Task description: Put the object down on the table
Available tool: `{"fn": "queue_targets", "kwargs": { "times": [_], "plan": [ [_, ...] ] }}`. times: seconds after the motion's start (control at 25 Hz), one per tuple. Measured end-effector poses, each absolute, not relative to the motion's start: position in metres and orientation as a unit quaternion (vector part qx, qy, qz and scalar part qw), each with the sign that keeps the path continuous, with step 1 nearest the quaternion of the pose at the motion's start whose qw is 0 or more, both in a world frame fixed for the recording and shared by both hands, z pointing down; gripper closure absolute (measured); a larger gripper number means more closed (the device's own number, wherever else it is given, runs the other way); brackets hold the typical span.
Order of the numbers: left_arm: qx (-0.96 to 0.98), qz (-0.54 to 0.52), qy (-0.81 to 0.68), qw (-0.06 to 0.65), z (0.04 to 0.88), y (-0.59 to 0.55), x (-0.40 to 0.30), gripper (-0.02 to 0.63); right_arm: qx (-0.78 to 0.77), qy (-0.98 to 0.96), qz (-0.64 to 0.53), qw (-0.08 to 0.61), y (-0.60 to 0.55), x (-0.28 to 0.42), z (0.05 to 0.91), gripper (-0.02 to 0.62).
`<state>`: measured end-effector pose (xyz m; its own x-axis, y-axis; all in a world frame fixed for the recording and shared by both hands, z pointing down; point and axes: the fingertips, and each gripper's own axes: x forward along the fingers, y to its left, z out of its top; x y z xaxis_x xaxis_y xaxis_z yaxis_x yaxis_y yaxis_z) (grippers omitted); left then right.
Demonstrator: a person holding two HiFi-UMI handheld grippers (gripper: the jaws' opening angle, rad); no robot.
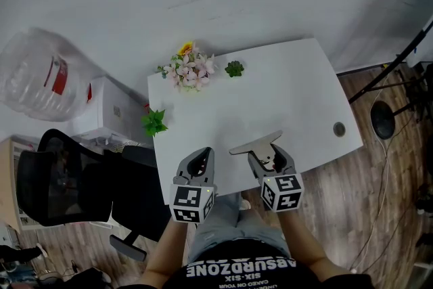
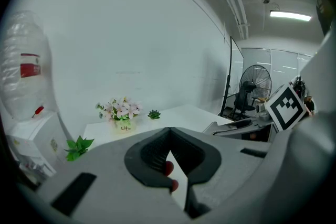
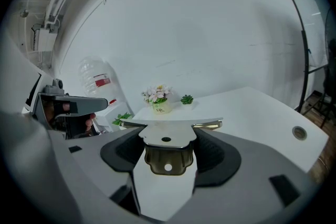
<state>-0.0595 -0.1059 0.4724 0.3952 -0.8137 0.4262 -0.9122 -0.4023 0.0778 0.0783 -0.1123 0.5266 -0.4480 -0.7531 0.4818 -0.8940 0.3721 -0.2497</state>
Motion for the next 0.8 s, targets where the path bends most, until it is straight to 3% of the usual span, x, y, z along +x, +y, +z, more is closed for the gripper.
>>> {"fn": "queue_targets", "kwargs": {
  "times": [0.8],
  "plan": [
    [0.817, 0.171, -0.527, 0.164, 0.482, -0.116, -0.066, 0.609, 0.496, -0.81, 0.26, 0.175, -0.121, 0.074, 0.556, 0.31]
  ]
}}
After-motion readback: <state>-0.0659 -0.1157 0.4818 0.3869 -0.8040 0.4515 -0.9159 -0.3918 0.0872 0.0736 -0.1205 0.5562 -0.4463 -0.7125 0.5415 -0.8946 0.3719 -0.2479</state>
